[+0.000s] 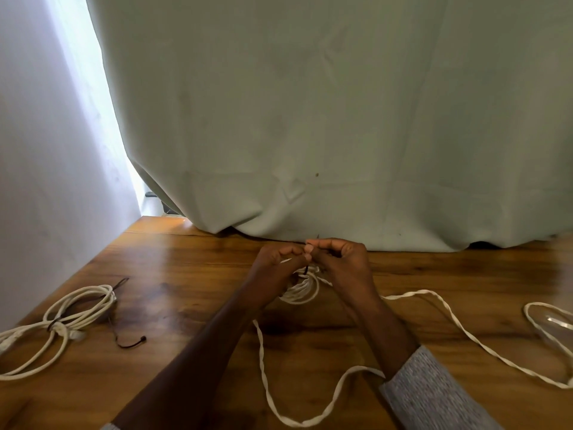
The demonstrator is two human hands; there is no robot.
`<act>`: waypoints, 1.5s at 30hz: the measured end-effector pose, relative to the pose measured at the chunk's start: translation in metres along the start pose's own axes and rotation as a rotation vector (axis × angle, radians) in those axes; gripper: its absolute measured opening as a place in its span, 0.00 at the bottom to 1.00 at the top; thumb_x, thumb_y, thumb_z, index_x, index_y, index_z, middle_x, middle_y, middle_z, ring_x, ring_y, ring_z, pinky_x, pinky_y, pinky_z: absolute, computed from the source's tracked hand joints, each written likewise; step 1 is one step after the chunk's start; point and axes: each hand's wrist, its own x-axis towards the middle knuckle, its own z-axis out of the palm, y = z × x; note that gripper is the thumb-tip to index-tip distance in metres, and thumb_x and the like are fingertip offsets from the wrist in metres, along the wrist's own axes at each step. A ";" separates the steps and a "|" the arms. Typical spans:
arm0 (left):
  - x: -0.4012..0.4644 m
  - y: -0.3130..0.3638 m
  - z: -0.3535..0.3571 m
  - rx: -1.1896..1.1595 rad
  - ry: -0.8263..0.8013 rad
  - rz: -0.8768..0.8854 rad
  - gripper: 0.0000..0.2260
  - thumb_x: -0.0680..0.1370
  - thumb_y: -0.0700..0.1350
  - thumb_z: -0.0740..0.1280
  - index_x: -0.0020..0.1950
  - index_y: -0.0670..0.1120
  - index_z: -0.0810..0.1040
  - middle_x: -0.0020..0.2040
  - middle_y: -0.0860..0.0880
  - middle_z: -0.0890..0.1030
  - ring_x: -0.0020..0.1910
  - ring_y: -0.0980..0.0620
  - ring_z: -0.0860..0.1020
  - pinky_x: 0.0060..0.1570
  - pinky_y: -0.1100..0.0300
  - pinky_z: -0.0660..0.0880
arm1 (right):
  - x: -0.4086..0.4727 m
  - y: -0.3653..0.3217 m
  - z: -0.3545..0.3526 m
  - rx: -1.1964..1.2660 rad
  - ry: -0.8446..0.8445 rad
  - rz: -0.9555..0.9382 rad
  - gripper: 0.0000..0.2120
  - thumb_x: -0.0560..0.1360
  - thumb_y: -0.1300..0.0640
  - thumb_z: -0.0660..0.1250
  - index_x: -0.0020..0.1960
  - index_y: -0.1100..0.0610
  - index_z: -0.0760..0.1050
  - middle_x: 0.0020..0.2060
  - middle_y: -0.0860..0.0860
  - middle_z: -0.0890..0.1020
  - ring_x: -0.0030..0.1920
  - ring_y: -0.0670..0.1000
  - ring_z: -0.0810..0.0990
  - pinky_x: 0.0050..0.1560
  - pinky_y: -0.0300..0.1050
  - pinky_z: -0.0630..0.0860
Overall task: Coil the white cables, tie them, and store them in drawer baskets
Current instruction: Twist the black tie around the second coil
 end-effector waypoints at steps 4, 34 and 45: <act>0.001 -0.003 -0.002 -0.083 0.009 -0.001 0.08 0.80 0.39 0.66 0.46 0.37 0.82 0.29 0.40 0.75 0.21 0.52 0.69 0.24 0.63 0.63 | 0.003 -0.004 -0.004 0.108 -0.064 0.014 0.10 0.76 0.66 0.70 0.56 0.57 0.83 0.42 0.53 0.88 0.42 0.46 0.86 0.41 0.37 0.80; -0.003 -0.003 -0.008 -0.181 -0.105 0.131 0.08 0.77 0.43 0.66 0.45 0.45 0.86 0.33 0.45 0.81 0.23 0.50 0.69 0.23 0.65 0.65 | 0.008 0.009 -0.014 -0.010 -0.168 -0.281 0.11 0.71 0.72 0.73 0.43 0.57 0.84 0.37 0.50 0.87 0.40 0.49 0.85 0.44 0.41 0.81; -0.003 -0.001 -0.008 -0.161 -0.111 0.124 0.10 0.77 0.43 0.66 0.41 0.49 0.86 0.31 0.46 0.80 0.23 0.49 0.68 0.23 0.64 0.64 | 0.008 0.011 -0.015 0.069 -0.188 -0.285 0.08 0.71 0.74 0.71 0.44 0.62 0.83 0.34 0.52 0.86 0.35 0.49 0.85 0.40 0.40 0.80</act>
